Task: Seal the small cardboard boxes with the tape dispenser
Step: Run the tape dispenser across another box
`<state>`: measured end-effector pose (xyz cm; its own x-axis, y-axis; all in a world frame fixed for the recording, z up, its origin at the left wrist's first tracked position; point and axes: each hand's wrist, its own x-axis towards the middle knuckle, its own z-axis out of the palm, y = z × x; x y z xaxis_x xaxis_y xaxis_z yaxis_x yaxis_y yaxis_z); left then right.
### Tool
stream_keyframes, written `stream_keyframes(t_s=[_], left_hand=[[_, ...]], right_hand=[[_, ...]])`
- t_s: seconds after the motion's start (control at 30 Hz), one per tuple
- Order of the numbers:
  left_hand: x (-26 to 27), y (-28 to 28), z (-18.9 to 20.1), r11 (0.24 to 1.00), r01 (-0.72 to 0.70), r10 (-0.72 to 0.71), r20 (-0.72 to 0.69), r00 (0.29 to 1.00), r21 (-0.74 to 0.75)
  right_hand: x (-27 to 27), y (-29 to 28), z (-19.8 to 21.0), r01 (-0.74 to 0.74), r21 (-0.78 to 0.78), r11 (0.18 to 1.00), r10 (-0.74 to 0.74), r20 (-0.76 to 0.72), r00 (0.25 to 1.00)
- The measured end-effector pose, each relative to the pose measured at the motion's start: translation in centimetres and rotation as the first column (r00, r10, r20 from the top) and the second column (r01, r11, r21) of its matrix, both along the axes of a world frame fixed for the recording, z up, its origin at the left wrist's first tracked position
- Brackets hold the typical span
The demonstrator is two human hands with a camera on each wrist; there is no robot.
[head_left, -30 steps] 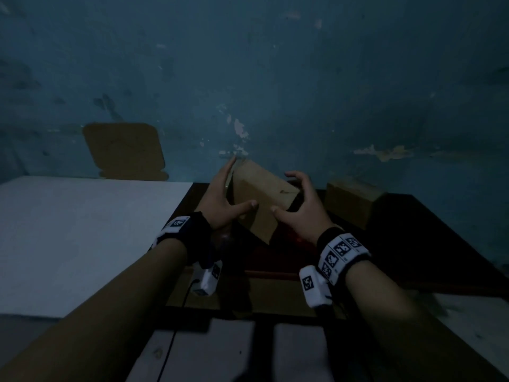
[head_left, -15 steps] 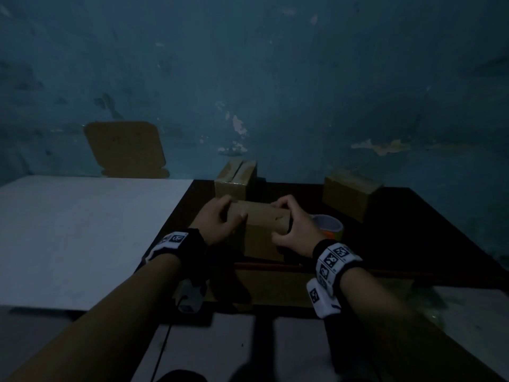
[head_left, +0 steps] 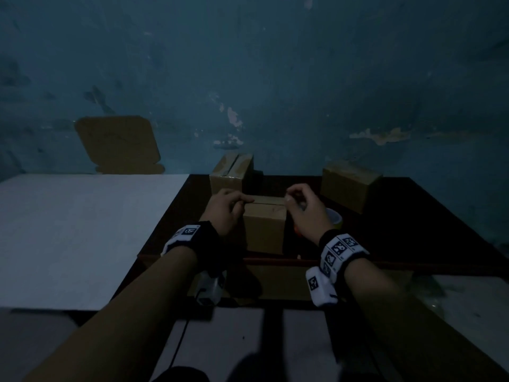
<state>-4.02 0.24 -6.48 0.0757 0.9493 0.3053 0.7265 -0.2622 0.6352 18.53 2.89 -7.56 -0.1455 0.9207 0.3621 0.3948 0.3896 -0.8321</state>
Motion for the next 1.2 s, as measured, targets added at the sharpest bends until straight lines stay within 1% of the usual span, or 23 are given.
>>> stream_keyframes(t_s=[0.07, 0.13, 0.2, 0.3, 0.37, 0.43, 0.57, 0.63, 0.73, 0.83, 0.93, 1.03, 1.13, 1.2], left_hand=[[0.0, -0.2, -0.1, 1.0, -0.002, 0.002, -0.046, 0.999, 0.003], [0.2, -0.4, -0.1, 0.999, -0.018, 0.017, -0.066, 0.998, -0.026], [0.6, -0.8, 0.1, 0.996, -0.015, 0.013, -0.021, 1.0, -0.085], [1.1, -1.0, 0.1, 0.993, -0.02, 0.029, 0.073, 0.997, -0.12], [1.4, -1.0, -0.1, 0.994, -0.057, 0.067, 0.099, 0.993, -0.098], [1.6, -1.0, -0.3, 0.993, -0.079, 0.088, 0.115, 0.989, -0.087], [2.2, -1.3, -0.6, 0.993, -0.099, 0.107, 0.151, 0.983, -0.06], [2.4, -1.5, -0.6, 0.994, -0.1, 0.107, 0.161, 0.981, -0.049], [2.5, -1.7, -0.5, 0.993, -0.109, 0.116, 0.162, 0.98, -0.049], [2.3, -1.7, -0.5, 0.993, -0.094, 0.106, 0.196, 0.975, -0.069], [2.4, -1.6, -0.6, 0.994, -0.097, 0.108, 0.24, 0.965, -0.056], [2.6, -1.4, -0.5, 0.993, -0.103, 0.113, 0.26, 0.959, -0.053], [3.0, -1.4, -0.4, 0.992, -0.097, 0.115, 0.286, 0.951, -0.078], [3.2, -1.3, -0.6, 0.993, -0.102, 0.114, 0.305, 0.945, -0.056]], right_hand=[[0.8, 0.5, 0.0, 0.159, 0.023, 0.987, -0.16, 0.073, 0.984], [1.6, 0.8, -0.3, 0.252, 0.053, 0.966, -0.258, 0.235, 0.937], [2.4, 0.8, -0.6, 0.295, 0.022, 0.955, -0.278, 0.412, 0.868], [3.2, 0.6, -1.1, 0.307, -0.076, 0.949, -0.212, 0.57, 0.794], [3.3, 0.4, -1.3, 0.314, -0.069, 0.947, -0.208, 0.614, 0.761], [3.3, 0.2, -1.3, 0.339, -0.041, 0.94, -0.238, 0.633, 0.737], [3.4, 0.3, -0.6, 0.352, -0.008, 0.936, -0.262, 0.653, 0.71], [3.9, 0.5, -0.1, 0.355, 0.015, 0.935, -0.288, 0.617, 0.733], [5.3, 1.2, 1.0, 0.318, 0.016, 0.948, -0.29, 0.459, 0.84], [6.5, 1.8, 2.4, 0.283, 0.045, 0.958, -0.282, 0.322, 0.904], [6.7, 1.8, 4.7, 0.265, 0.095, 0.96, -0.281, 0.253, 0.926], [6.1, 2.2, 7.0, 0.264, 0.105, 0.959, -0.278, 0.163, 0.947], [4.8, 3.2, 8.4, 0.21, 0.129, 0.969, -0.223, 0.105, 0.969], [3.4, 3.7, 8.8, 0.163, 0.113, 0.98, -0.173, 0.085, 0.981]])
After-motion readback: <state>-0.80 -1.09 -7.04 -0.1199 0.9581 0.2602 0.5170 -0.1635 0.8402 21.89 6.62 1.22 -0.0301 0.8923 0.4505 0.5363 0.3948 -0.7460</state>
